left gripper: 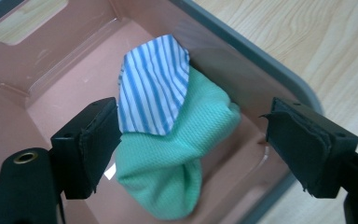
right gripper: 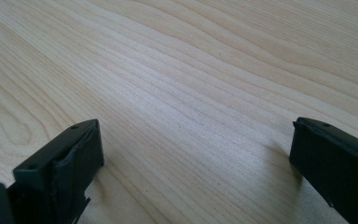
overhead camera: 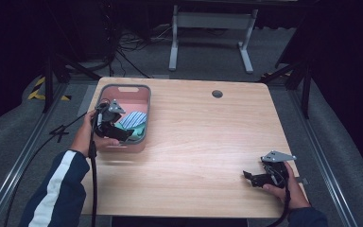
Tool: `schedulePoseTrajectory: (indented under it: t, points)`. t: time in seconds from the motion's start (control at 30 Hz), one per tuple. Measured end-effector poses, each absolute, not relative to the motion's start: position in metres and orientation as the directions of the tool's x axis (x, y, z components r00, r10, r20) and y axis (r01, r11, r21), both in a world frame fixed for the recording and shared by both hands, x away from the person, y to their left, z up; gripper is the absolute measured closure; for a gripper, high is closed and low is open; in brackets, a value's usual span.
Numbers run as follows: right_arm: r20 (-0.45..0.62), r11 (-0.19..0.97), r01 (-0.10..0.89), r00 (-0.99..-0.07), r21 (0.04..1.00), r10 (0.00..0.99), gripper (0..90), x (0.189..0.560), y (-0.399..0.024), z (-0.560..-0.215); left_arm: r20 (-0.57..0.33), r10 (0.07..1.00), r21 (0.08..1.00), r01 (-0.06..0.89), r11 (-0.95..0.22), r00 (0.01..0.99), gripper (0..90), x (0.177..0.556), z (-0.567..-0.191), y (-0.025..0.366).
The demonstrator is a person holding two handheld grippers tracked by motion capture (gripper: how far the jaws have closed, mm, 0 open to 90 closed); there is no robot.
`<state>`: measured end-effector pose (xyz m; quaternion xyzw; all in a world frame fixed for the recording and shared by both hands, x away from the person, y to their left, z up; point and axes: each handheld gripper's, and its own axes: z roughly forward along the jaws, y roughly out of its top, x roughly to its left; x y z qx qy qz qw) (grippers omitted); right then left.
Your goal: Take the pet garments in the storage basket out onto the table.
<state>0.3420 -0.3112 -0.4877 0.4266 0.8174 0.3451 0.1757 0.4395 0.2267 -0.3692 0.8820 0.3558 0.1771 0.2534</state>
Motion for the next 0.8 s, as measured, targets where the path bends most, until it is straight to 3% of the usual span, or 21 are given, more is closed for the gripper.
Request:
schedulePoseTrajectory:
  t: [0.43, 0.63, 0.8]
  points:
    - [0.007, 0.398, 0.576, -0.575, 0.714, 0.818, 3.0, 0.342, -0.311, -0.488, 0.063, 0.749, 0.514, 0.621, -0.591, 0.660, 18.1, 0.476, -0.391, 0.233]
    - [0.008, 0.398, 0.576, -0.575, 0.714, 0.818, 3.0, 0.342, -0.311, -0.488, 0.043, 0.768, 0.415, 0.688, -0.595, 0.639, 19.2, 0.495, -0.403, 0.230]
    - [0.007, 0.398, 0.576, -0.575, 0.714, 0.818, 3.0, 0.342, -0.311, -0.488, 0.047, 0.766, 0.384, 0.697, -0.606, 0.641, 22.5, 0.501, -0.405, 0.227]
